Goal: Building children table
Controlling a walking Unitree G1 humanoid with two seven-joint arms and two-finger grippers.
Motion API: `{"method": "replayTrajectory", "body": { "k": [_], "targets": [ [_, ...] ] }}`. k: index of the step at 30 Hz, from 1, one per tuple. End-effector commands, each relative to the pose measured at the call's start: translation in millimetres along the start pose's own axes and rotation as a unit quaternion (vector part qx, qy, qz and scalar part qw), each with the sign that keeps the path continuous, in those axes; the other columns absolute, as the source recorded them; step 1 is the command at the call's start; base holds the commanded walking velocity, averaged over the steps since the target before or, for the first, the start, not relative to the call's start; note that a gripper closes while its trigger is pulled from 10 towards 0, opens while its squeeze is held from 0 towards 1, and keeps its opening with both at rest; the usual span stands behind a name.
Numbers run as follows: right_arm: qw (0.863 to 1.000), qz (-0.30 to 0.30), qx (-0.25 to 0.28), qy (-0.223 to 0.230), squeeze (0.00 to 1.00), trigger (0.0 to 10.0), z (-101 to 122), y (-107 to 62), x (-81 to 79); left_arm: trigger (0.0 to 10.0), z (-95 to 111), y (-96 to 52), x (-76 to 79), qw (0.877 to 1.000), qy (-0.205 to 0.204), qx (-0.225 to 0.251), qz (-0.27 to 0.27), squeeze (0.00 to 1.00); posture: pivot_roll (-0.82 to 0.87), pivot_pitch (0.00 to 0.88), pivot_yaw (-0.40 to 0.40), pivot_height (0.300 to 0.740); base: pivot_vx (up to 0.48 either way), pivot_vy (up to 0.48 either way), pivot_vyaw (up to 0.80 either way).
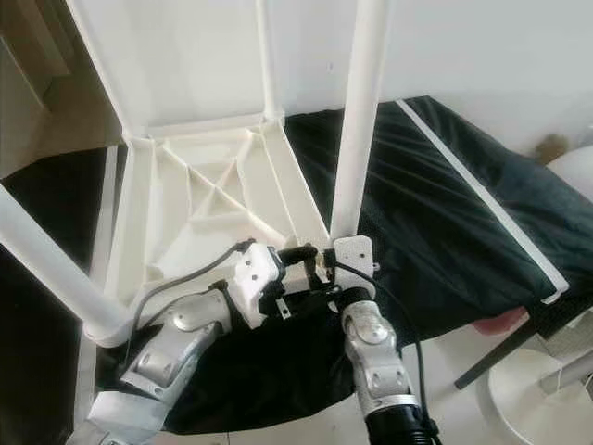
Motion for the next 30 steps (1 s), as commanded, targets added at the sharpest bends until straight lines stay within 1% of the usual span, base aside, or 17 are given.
{"method": "replayTrajectory", "body": {
  "k": [1,3,4,7,9,11,12,13,15,16,18,22,24,27,28,29,30],
  "targets": [
    [0.999,0.033,0.001,-0.003,1.0,10.0,4.2,-7.3,12.1,10.0,-0.7,0.0,-0.6,1.0,-0.004,-0.002,0.0,0.0,-0.01,0.0,0.015,0.74,0.0,0.0,0.0],
    [0.999,0.042,0.0,-0.006,1.0,10.0,5.4,-8.6,14.7,10.0,-0.6,0.3,-0.9,1.0,-0.004,-0.002,0.0,0.0,-0.01,0.0,0.015,0.74,0.0,0.0,0.0],
    [0.997,0.073,-0.004,-0.007,0.0,10.0,9.0,-12.0,20.0,10.0,-0.5,0.2,-1.3,1.0,-0.004,-0.002,-0.001,0.0,-0.01,0.0,0.018,0.74,0.0,0.0,0.0],
    [0.996,0.094,-0.007,-0.007,0.0,10.0,11.6,-14.5,23.4,10.0,-0.5,0.0,-1.5,1.0,-0.003,-0.002,-0.001,0.0,-0.01,0.0,0.018,0.74,0.0,0.0,0.0],
    [0.988,0.15,-0.036,-0.005,0.0,10.0,15.3,-13.8,30.5,10.0,-0.5,0.1,-4.0,1.0,0.001,-0.002,-0.002,0.0,-0.02,0.0,0.028,0.74,0.0,0.0,0.0],
    [0.988,0.15,-0.036,-0.005,0.0,10.0,15.3,-13.8,30.5,10.0,-0.5,0.1,-4.0,1.0,0.001,-0.002,-0.002,0.0,-0.02,0.0,0.028,0.74,0.0,0.0,0.0],
    [0.983,0.174,-0.052,-0.014,0.0,10.0,16.0,-10.9,31.9,10.0,-0.2,0.5,-5.7,1.0,0.002,-0.001,-0.002,0.0,-0.02,0.0,0.032,0.74,0.0,0.0,0.0],
    [0.983,0.174,-0.052,-0.014,0.0,10.0,16.0,-10.9,31.9,10.0,-0.2,0.5,-5.7,1.0,0.002,-0.001,-0.002,0.0,-0.02,0.0,0.032,0.74,0.0,0.0,0.0],
    [0.972,0.217,-0.083,-0.042,0.0,10.0,16.9,0.8,32.9,10.0,0.8,1.5,-8.5,1.0,0.006,0.0,-0.003,0.0,-0.02,0.0,0.038,0.74,0.0,0.0,0.0],
    [0.972,0.217,-0.083,-0.042,0.0,10.0,16.9,0.8,32.9,10.0,0.8,1.5,-8.5,1.0,0.006,0.0,-0.003,0.0,-0.02,0.0,0.038,0.74,0.0,0.0,0.0],
    [0.962,0.247,-0.096,-0.062,0.0,10.0,18.7,13.8,29.0,10.0,1.7,2.1,-10.2,1.0,0.008,0.001,-0.004,0.0,-0.02,0.0,0.039,0.74,0.0,0.0,0.0],
    [0.957,0.261,-0.103,-0.071,0.0,10.0,18.2,21.7,24.5,10.0,1.9,1.8,-11.1,1.0,0.009,0.001,-0.002,0.0,-0.01,0.0,0.037,0.74,0.0,0.0,0.0],
    [0.948,0.284,-0.114,-0.091,0.0,10.0,15.9,33.0,15.5,10.0,2.5,0.9,-11.7,1.0,0.01,0.0,0.001,0.0,0.0,0.0,0.032,0.74,0.0,0.0,0.0],
    [0.946,0.289,-0.116,-0.094,0.0,10.0,15.3,33.8,14.1,10.0,2.6,0.8,-11.8,1.0,0.011,0.0,0.002,0.0,0.0,0.0,0.032,0.74,0.0,0.0,0.0],
    [0.942,0.297,-0.123,-0.096,0.0,8.2,13.6,34.4,12.6,10.0,2.6,0.4,-12.0,1.0,0.011,0.0,0.003,0.0,0.01,0.0,0.027,0.74,0.0,0.0,0.0],
    [0.942,0.297,-0.123,-0.096,0.0,8.2,13.6,34.4,12.6,10.0,2.6,0.4,-12.0,1.0,0.011,0.0,0.003,0.0,0.01,0.0,0.027,0.74,0.0,0.0,0.0],
    [0.939,0.303,-0.13,-0.098,0.0,2.9,11.7,34.7,11.8,10.0,2.4,-0.2,-12.6,1.0,0.012,-0.001,0.006,0.0,0.01,0.0,0.023,0.74,0.0,0.0,0.0]
  ]
}}
Point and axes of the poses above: a point about 5 cm out from each wrist's last joint towards the gripper, its own y axis pointing out of the wrist towards the gripper, its own z axis along the axis of the wrist's last joint, x = y × z, the point moved 2 cm from there along y, pointing out of the wrist towards the gripper, and after that the axes turned 15 degrees about y, right-handed, at the moved point
